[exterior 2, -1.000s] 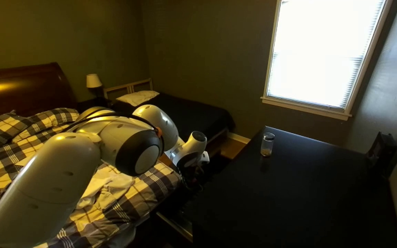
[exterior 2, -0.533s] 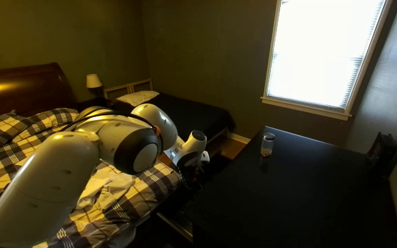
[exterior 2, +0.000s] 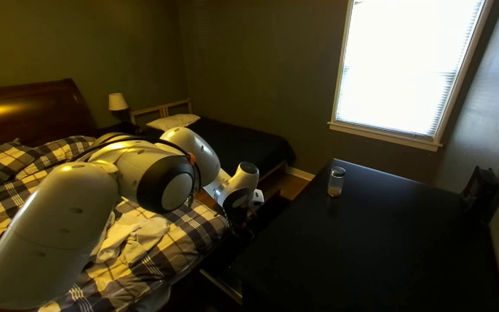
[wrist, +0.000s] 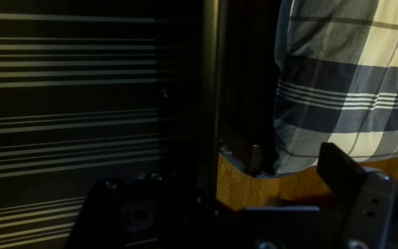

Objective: Open the second drawer from the top.

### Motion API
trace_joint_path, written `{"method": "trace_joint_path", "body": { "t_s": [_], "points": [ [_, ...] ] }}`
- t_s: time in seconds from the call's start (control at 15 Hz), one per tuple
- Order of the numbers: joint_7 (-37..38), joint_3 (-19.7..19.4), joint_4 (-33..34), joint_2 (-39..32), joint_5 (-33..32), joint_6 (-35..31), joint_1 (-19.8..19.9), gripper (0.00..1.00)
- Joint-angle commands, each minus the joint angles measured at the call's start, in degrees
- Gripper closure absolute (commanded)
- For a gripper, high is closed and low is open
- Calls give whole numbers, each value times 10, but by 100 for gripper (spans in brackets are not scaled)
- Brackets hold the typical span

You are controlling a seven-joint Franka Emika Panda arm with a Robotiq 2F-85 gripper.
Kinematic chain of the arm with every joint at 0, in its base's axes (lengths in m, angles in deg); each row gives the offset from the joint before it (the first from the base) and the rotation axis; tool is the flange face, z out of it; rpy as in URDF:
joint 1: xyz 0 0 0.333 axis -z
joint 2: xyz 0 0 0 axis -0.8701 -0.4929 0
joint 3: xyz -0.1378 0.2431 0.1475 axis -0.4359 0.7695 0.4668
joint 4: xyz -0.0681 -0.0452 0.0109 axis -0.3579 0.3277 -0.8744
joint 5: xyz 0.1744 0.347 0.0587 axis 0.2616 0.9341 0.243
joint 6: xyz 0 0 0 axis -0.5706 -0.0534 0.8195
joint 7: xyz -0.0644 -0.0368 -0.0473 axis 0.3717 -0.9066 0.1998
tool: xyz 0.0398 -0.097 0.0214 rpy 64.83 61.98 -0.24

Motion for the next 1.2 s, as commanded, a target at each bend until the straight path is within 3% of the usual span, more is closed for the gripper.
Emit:
{"method": "trace_joint_path", "body": {
  "t_s": [0.0,1.13],
  "points": [
    [25,-15,-8,11,-14,18,-16,0],
    [-10,26,-5,15,30,59,12,0]
  ]
}}
